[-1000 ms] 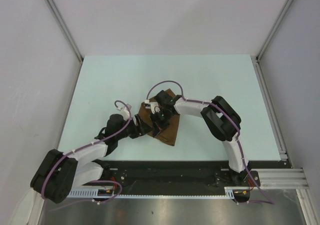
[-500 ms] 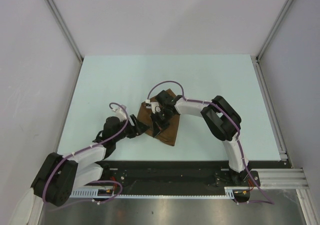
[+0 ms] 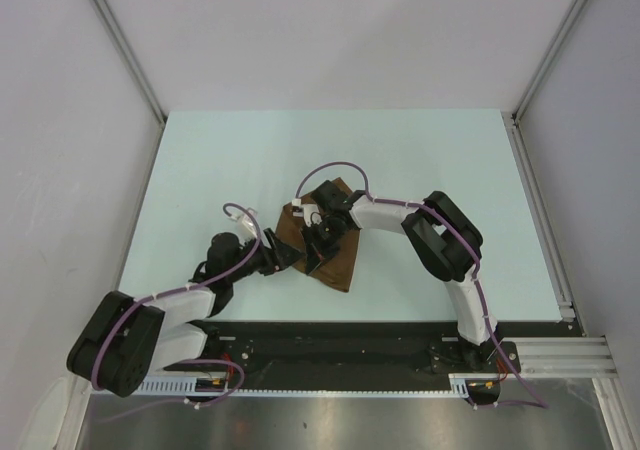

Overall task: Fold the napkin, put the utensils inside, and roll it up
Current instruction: Roll the napkin with the utensil

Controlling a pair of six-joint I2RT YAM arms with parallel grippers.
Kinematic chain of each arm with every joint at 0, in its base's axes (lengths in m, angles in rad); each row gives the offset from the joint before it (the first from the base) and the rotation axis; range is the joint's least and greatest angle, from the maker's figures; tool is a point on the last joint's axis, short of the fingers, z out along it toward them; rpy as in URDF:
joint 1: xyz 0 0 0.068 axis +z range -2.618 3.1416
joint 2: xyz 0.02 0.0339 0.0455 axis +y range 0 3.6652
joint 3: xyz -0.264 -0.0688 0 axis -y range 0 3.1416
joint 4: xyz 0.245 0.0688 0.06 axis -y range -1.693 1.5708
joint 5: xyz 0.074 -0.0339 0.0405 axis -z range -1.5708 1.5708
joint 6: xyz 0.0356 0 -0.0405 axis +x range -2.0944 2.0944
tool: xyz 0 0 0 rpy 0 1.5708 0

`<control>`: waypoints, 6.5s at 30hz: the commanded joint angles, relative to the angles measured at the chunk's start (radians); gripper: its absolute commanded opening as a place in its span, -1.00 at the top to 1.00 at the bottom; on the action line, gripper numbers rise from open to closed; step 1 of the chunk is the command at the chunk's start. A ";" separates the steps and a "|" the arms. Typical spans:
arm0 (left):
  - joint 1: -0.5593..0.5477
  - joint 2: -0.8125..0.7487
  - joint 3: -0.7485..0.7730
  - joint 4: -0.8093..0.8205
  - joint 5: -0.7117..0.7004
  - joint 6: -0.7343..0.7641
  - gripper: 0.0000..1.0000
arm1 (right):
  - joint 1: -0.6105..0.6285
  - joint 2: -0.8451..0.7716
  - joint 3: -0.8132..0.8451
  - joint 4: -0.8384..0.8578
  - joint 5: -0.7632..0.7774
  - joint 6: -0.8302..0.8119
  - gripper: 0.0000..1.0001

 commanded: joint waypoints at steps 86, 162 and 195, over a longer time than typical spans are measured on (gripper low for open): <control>0.131 0.138 0.035 0.005 -0.069 0.088 -0.48 | 0.268 -0.274 -0.315 0.081 0.538 -0.097 1.00; 0.151 0.228 0.314 -0.439 -0.166 0.355 1.00 | 0.103 -0.378 -0.196 0.048 0.396 -0.092 -0.42; 0.181 0.304 0.366 -0.468 -0.169 0.355 1.00 | 0.395 -0.361 -0.262 -0.067 0.865 -0.075 0.48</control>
